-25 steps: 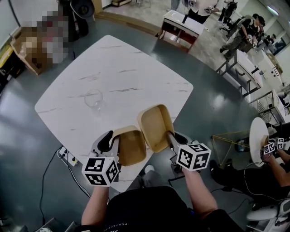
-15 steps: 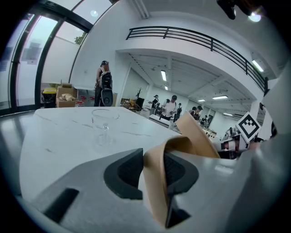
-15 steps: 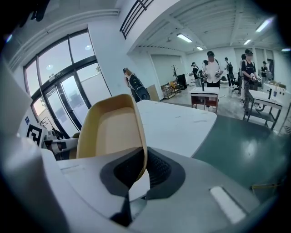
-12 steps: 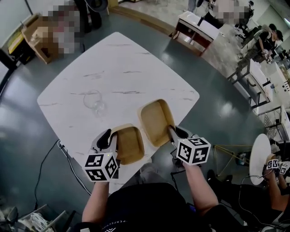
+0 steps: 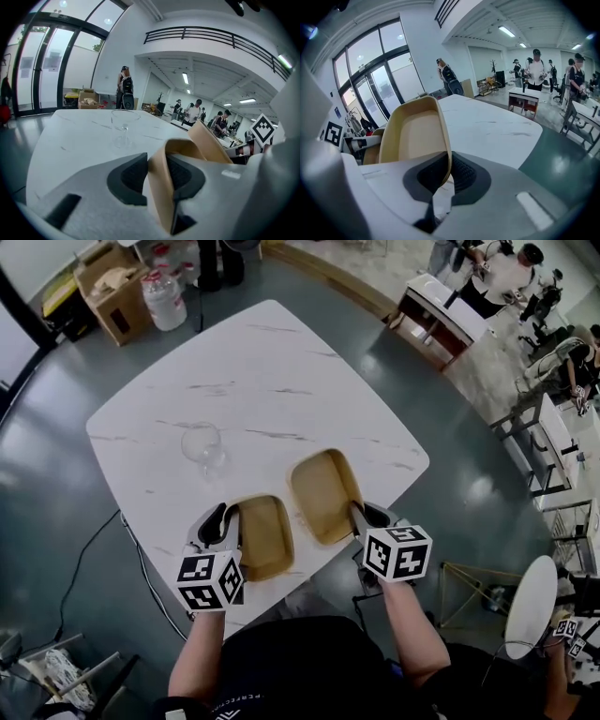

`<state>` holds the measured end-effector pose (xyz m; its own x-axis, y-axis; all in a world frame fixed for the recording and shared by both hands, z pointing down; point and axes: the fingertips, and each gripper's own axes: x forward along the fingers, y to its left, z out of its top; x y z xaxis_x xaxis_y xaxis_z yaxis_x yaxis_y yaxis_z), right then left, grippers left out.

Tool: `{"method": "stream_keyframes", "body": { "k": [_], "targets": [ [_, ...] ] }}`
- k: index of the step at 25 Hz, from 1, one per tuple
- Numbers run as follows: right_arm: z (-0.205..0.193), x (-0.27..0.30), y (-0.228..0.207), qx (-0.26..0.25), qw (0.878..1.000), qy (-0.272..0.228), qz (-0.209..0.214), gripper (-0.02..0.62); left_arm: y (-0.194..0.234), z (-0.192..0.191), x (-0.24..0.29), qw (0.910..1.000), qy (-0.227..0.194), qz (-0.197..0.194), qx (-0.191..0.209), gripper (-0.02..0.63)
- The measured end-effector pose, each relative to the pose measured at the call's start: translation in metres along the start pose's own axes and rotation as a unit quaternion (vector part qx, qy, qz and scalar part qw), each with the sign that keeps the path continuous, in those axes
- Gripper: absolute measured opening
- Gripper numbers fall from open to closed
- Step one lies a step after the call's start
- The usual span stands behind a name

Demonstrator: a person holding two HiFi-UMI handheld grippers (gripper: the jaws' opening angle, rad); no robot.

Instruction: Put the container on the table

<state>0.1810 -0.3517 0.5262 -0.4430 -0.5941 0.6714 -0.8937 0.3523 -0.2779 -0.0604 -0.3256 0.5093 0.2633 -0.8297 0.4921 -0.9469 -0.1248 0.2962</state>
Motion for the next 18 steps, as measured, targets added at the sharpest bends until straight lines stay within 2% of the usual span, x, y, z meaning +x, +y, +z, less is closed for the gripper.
{"method": "stream_keyframes", "body": {
  "k": [4, 8, 18],
  "targets": [
    [-0.002, 0.011, -0.002, -0.019, 1.0, 0.02, 0.001, 0.015, 0.007, 0.0, 0.007, 0.9998, -0.001, 0.018, 0.002, 0.089],
    [-0.006, 0.019, -0.008, -0.032, 0.999, 0.04, -0.005, 0.015, 0.013, 0.0, 0.012, 0.999, -0.001, 0.037, 0.025, 0.086],
    [-0.006, 0.028, -0.014, -0.035, 0.998, 0.05, -0.013, 0.017, 0.015, 0.002, 0.021, 0.9985, 0.008, 0.044, 0.03, 0.069]
  ]
}}
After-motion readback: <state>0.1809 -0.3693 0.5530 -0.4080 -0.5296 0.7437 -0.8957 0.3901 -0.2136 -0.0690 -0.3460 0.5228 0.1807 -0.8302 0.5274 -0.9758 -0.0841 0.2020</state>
